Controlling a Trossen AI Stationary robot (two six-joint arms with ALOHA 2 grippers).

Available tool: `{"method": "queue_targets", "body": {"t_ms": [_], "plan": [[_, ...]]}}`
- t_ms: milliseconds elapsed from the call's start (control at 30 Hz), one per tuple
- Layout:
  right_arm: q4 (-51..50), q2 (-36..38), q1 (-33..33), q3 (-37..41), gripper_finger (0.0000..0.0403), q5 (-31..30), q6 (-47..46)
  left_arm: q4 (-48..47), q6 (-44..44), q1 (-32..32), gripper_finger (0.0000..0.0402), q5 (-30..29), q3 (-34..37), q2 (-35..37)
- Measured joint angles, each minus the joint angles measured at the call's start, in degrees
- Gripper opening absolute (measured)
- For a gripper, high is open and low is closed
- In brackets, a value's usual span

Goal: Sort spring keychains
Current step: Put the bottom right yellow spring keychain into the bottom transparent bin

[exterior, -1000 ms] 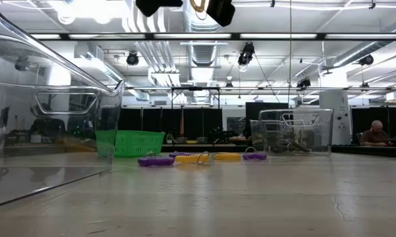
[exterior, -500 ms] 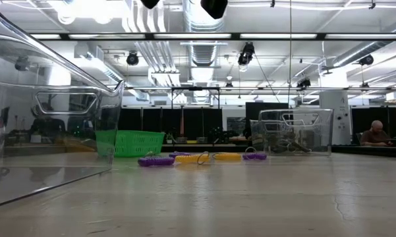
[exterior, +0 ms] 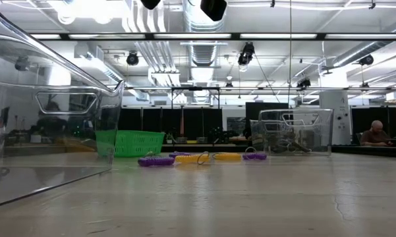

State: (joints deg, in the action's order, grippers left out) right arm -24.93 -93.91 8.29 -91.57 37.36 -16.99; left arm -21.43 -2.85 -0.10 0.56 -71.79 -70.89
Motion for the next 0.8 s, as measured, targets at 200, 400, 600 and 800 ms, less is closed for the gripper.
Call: {"method": "queue_targets", "body": {"t_ms": [200,400,600,800], "plan": [[0.0,0.0,0.0,0.0,0.0009,0.0,-0.6,0.0,2.0,0.0,0.0014,-0.1,0.0,0.0],[0.0,0.0,0.0,0.0,0.0031,-2.6,-1.5,0.0,2.3,0.0,0.0008,-0.3,0.0,0.0],[-0.2,0.0,0.1,0.1,0.0077,-6.6,-3.7,-1.7,3.5,0.0,0.0002,-0.5,0.0,0.4],[-0.2,0.0,0.3,0.1,0.0147,-9.1,-4.0,-6.7,4.3,0.0,0.0001,-0.1,-0.4,1.7]]}}
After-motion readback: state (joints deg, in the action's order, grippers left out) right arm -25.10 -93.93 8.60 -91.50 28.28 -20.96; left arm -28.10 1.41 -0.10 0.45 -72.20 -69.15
